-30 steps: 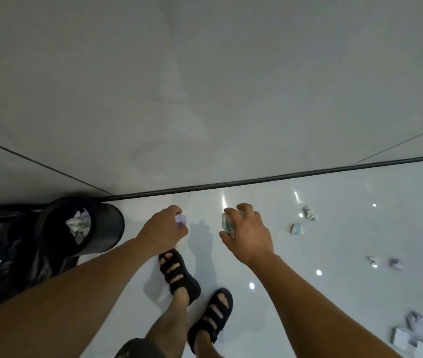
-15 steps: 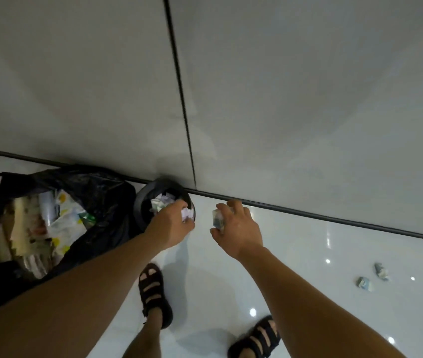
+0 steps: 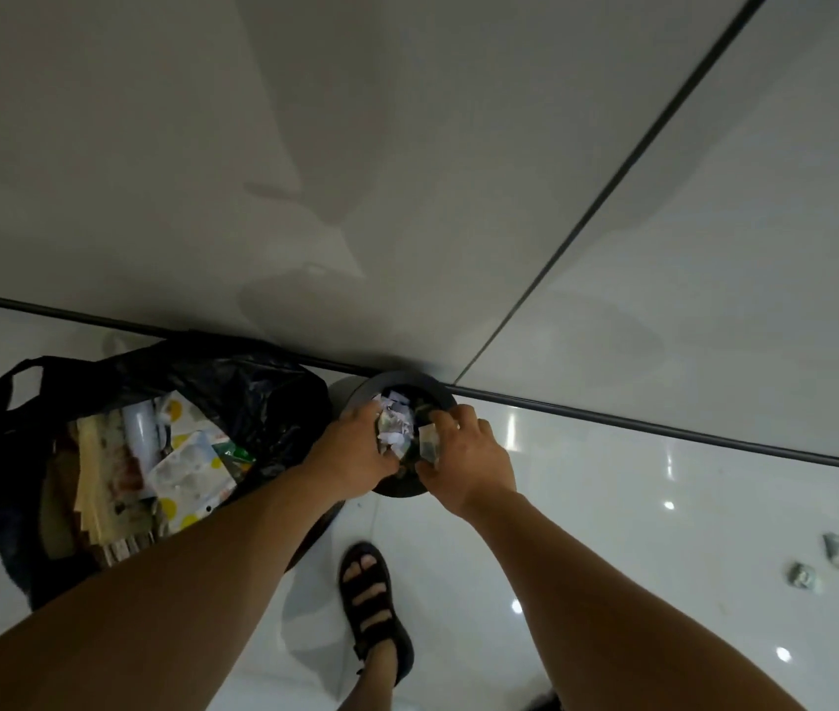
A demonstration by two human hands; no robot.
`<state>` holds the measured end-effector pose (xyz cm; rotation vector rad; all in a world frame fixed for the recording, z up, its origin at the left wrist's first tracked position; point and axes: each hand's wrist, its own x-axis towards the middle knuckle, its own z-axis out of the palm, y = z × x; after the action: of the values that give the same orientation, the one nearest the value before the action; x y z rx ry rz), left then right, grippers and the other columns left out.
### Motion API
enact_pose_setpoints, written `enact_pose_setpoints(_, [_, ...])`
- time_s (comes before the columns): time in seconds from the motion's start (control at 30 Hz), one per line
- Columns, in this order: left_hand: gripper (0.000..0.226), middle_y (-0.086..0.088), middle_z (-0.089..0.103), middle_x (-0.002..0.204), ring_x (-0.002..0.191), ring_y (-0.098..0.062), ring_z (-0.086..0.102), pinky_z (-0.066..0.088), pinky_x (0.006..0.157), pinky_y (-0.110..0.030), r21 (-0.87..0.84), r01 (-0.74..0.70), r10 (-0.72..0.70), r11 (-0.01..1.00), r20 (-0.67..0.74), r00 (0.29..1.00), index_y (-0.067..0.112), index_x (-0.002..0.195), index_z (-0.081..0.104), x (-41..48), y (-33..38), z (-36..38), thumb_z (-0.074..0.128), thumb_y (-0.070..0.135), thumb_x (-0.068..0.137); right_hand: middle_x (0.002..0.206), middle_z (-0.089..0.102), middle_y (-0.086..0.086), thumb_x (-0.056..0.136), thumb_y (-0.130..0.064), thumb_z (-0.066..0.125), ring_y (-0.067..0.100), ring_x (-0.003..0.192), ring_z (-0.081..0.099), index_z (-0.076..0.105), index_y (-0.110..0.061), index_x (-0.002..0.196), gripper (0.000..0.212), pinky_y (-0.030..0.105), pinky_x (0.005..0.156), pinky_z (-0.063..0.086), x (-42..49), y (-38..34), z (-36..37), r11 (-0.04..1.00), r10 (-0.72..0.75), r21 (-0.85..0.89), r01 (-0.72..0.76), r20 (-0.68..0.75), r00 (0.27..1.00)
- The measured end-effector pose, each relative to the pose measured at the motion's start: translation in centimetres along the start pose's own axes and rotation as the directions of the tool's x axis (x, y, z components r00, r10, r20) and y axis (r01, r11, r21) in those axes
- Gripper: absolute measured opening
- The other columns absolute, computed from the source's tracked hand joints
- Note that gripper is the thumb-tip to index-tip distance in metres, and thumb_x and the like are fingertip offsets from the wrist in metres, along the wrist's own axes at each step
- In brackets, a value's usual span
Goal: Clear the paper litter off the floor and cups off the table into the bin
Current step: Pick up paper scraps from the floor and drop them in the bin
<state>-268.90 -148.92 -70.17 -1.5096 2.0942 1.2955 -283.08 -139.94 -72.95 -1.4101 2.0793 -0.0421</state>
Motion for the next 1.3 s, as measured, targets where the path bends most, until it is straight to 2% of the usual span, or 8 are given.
enact_pose_setpoints(0.1, [0.058, -0.012, 0.044, 0.136, 0.122, -0.031, 0.048, 0.044, 0.101, -0.040, 0.055, 0.055, -0.055, 0.997, 0.006, 0.998, 0.018, 0.136, 0.042, -0.2, -1.6, -0.4, 0.064, 0.026, 0.083, 0.143, 0.036, 0.003, 0.085, -0.049, 0.066, 0.026, 0.125, 0.042, 0.031, -0.026, 0.144, 0.072, 0.037, 0.095, 0.048, 1.0, -0.4, 1.0, 0.999, 0.022, 0.042, -0.024, 0.050, 0.999])
enact_pose_setpoints(0.2, [0.054, -0.012, 0.046, 0.135, 0.120, -0.030, 0.050, 0.045, 0.098, -0.037, 0.080, 0.063, -0.063, 0.995, -0.002, 0.998, 0.020, 0.133, 0.046, 0.1, -2.3, -0.6, 0.063, 0.028, 0.083, 0.150, 0.028, 0.001, 0.079, -0.052, 0.072, 0.026, 0.133, 0.036, 0.026, -0.027, 0.148, 0.087, 0.041, 0.105, 0.043, 1.6, -1.0, 1.6, 0.981, 0.007, 0.190, -0.022, 0.080, 0.997])
enact_pose_setpoints(0.3, [0.052, -0.011, 0.047, 0.134, 0.118, -0.030, 0.051, 0.046, 0.095, -0.037, 0.116, 0.058, -0.058, 0.992, -0.001, 0.998, 0.019, 0.132, 0.046, 0.3, -1.1, -0.3, 0.063, 0.030, 0.083, 0.155, 0.023, 0.000, 0.082, -0.052, 0.067, 0.026, 0.138, 0.030, 0.025, -0.028, 0.150, 0.084, 0.043, 0.108, 0.041, 0.9, -0.3, 1.4, 0.974, 0.008, 0.224, -0.020, 0.054, 0.998])
enact_pose_setpoints(0.47, [0.057, -0.011, 0.047, 0.134, 0.123, -0.030, 0.049, 0.045, 0.101, -0.041, 0.147, -0.012, 0.002, 0.989, 0.062, 0.998, 0.013, 0.136, 0.044, 0.5, 3.1, 2.2, 0.062, 0.027, 0.083, 0.158, 0.020, 0.002, 0.087, -0.051, 0.062, 0.026, 0.143, 0.024, 0.021, -0.027, 0.151, 0.080, 0.043, 0.108, 0.040, -3.1, 5.4, 0.3, 0.972, 0.131, 0.184, -0.142, 0.072, 0.989])
enact_pose_setpoints(0.63, [0.068, -0.014, 0.039, 0.144, 0.133, -0.028, 0.037, 0.032, 0.111, -0.035, 0.299, -0.068, 0.032, 0.952, 0.125, 0.992, 0.009, 0.143, 0.034, 0.5, 10.2, 7.8, 0.062, 0.032, 0.086, 0.161, 0.014, 0.001, 0.091, -0.052, 0.055, 0.024, 0.146, 0.017, 0.016, -0.027, 0.153, 0.079, 0.044, 0.108, 0.037, -8.8, 13.7, -1.7, 0.941, 0.287, 0.167, -0.293, 0.057, 0.956])
enact_pose_setpoints(0.77, [0.069, -0.011, 0.034, 0.148, 0.135, -0.027, 0.035, 0.032, 0.111, -0.036, 0.396, -0.195, 0.116, 0.897, 0.216, 0.969, 0.014, 0.147, 0.029, -0.5, 18.9, 14.8, 0.058, 0.034, 0.088, 0.160, 0.015, 0.001, 0.092, -0.050, 0.053, 0.024, 0.145, 0.017, 0.016, -0.026, 0.153, 0.075, 0.042, 0.107, 0.035, -14.6, 22.1, -3.4, 0.879, 0.433, 0.217, -0.426, 0.015, 0.901])
enact_pose_setpoints(1.0, [0.071, -0.003, 0.029, 0.153, 0.138, -0.021, 0.032, 0.033, 0.107, -0.034, 0.469, -0.442, 0.282, 0.765, 0.374, 0.884, 0.018, 0.150, 0.024, -4.8, 35.2, 30.1, 0.056, 0.036, 0.089, 0.159, 0.015, 0.002, 0.091, -0.050, 0.052, 0.025, 0.143, 0.019, 0.018, -0.026, 0.152, 0.074, 0.042, 0.104, 0.038, -27.1, 37.5, -5.4, 0.740, 0.627, 0.346, -0.577, -0.043, 0.778])
enact_pose_setpoints(1.3, [0.069, -0.001, 0.025, 0.154, 0.139, -0.021, 0.030, 0.033, 0.110, -0.035, 0.458, -0.608, 0.308, 0.649, 0.572, 0.760, 0.020, 0.150, 0.023, -11.3, 48.5, 46.1, 0.055, 0.036, 0.091, 0.159, 0.014, 0.003, 0.091, -0.047, 0.054, 0.026, 0.142, 0.020, 0.017, -0.025, 0.152, 0.074, 0.042, 0.103, 0.038, -41.7, 52.9, -6.4, 0.533, 0.809, 0.419, -0.735, 0.001, 0.588])
